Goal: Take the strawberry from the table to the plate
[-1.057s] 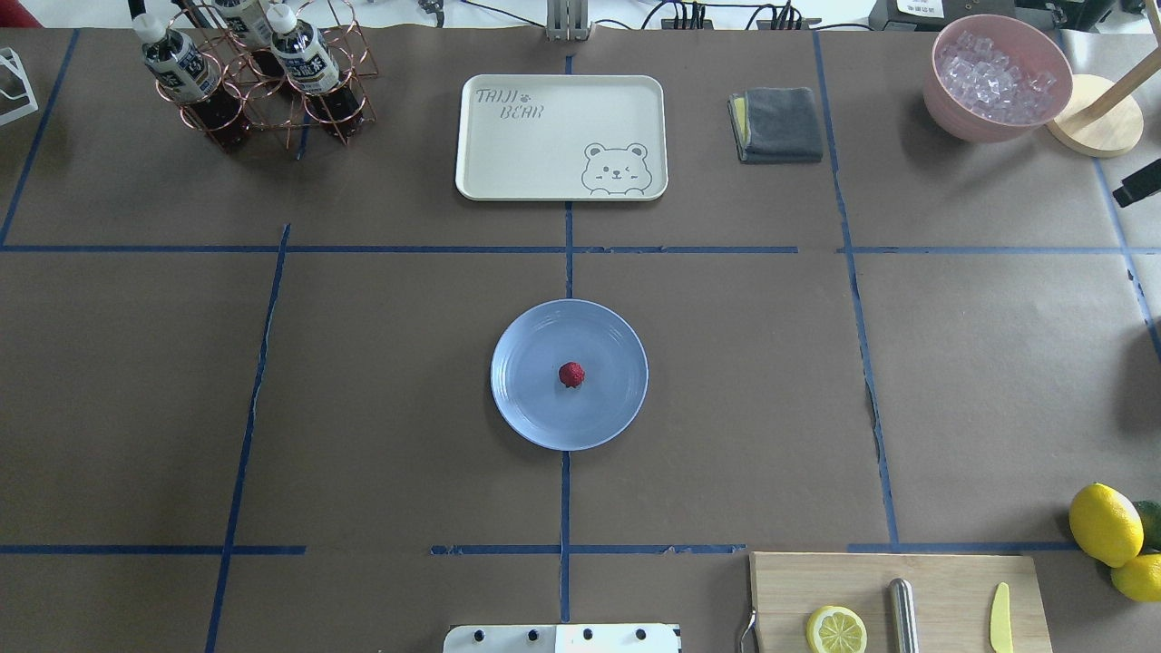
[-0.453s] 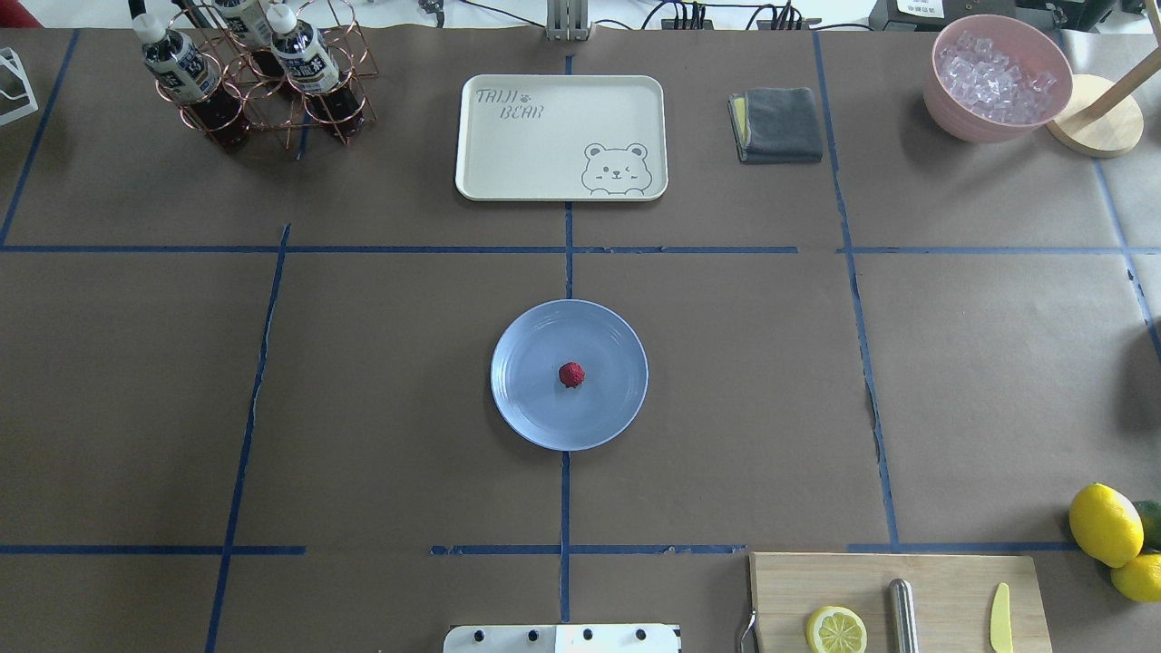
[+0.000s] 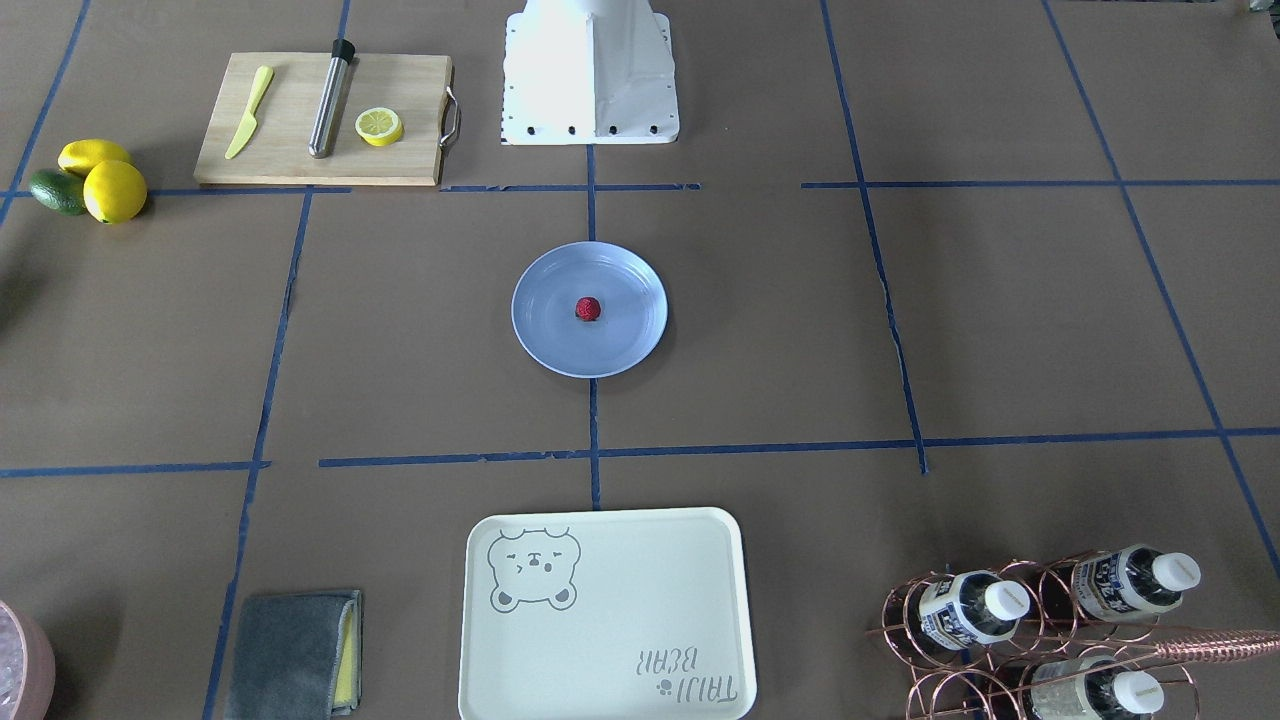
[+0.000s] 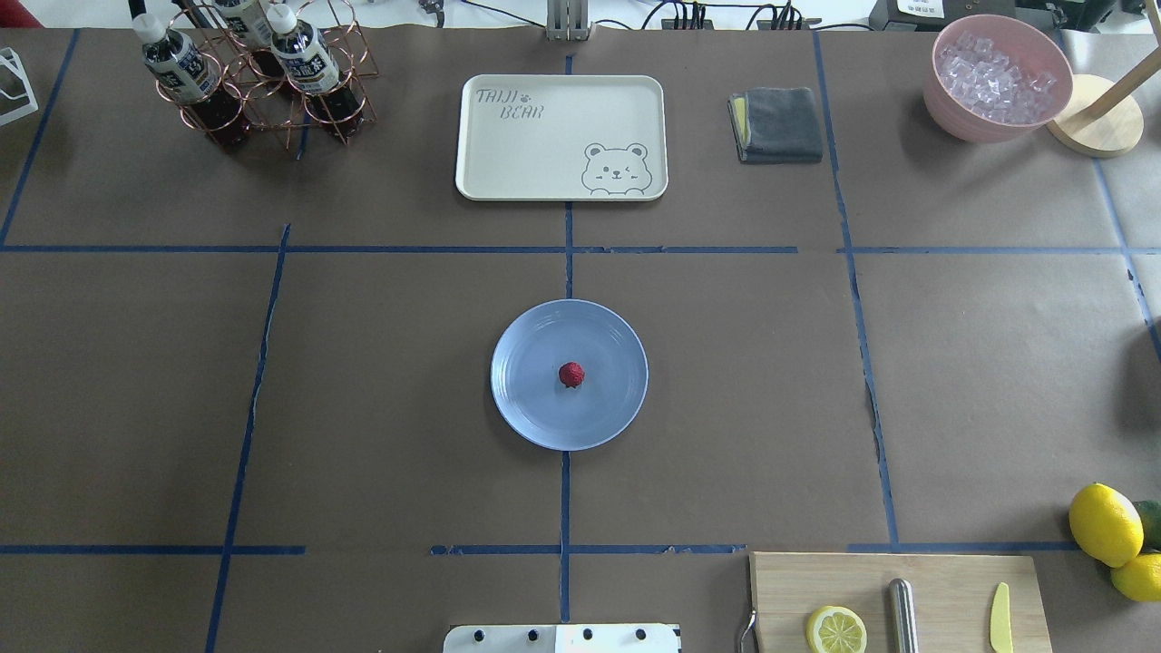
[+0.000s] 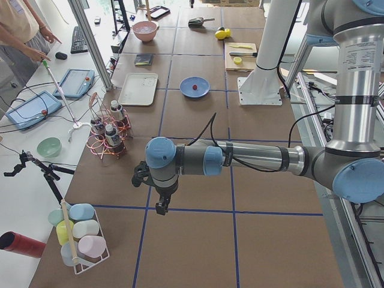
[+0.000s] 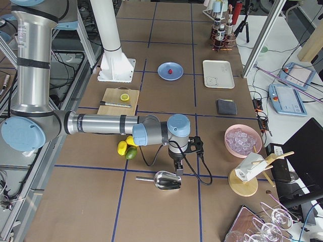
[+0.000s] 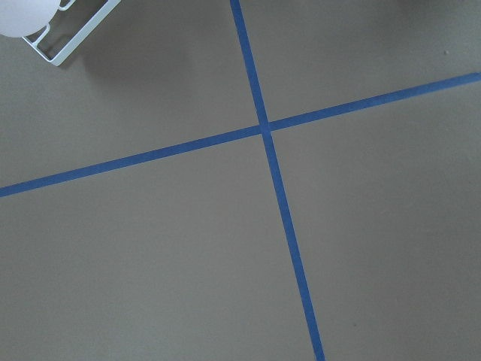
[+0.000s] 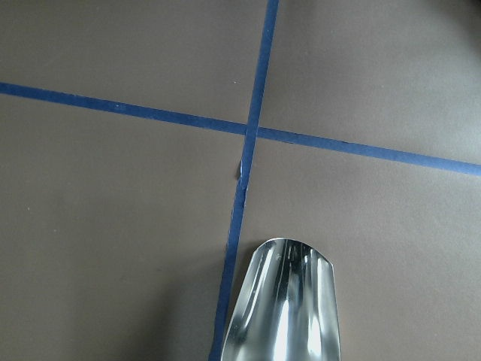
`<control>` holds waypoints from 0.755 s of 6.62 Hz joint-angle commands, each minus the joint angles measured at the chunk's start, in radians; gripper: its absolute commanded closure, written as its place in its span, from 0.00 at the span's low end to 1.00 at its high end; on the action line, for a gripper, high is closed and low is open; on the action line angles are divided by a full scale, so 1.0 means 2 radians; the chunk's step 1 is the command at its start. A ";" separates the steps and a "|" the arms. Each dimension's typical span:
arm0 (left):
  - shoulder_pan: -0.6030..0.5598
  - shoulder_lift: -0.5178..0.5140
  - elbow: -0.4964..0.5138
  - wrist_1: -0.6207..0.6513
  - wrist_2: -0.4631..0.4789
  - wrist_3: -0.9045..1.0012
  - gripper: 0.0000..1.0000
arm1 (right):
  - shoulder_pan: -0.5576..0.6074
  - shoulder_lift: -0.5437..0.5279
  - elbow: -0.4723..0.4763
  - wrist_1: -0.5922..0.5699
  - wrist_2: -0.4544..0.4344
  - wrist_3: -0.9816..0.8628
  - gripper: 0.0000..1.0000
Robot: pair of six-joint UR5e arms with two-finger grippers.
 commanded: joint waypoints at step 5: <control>0.000 0.001 -0.007 0.000 0.000 -0.001 0.00 | 0.000 -0.016 0.007 0.019 0.005 -0.002 0.00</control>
